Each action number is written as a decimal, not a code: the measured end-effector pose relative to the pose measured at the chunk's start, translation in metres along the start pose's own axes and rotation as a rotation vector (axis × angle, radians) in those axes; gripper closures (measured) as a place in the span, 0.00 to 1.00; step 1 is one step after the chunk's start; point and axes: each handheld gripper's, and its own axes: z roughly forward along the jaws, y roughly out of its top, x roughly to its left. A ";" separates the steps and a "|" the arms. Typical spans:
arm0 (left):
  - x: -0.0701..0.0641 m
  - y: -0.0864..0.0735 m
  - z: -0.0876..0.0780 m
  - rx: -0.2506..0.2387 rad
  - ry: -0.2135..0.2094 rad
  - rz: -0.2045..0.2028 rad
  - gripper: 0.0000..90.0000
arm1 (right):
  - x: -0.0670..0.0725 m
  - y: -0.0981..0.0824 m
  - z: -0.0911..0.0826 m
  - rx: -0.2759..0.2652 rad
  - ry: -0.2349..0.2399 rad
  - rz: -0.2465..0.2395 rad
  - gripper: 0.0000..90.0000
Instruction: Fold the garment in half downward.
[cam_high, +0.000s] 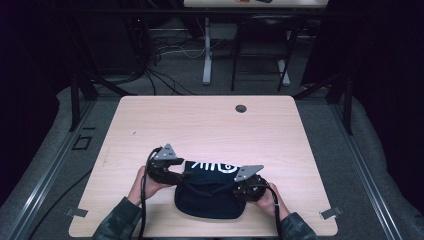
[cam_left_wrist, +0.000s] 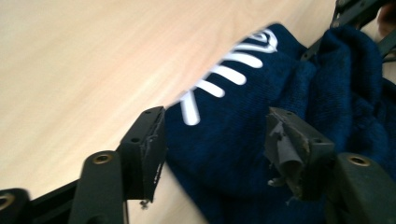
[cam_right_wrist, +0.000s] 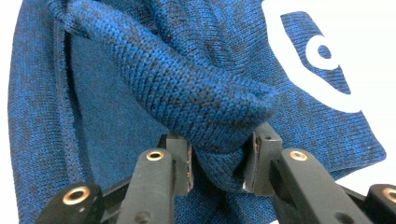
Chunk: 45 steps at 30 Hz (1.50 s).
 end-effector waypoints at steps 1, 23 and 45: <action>-0.003 -0.003 0.008 0.025 -0.003 0.002 0.40 | 0.000 0.000 -0.001 0.008 -0.005 -0.009 0.75; -0.023 -0.019 0.034 0.097 0.036 0.033 0.35 | -0.021 0.007 -0.051 -0.097 0.002 0.074 0.43; -0.026 -0.021 0.033 0.124 0.046 0.040 0.26 | 0.001 0.006 -0.002 0.080 -0.064 0.116 0.26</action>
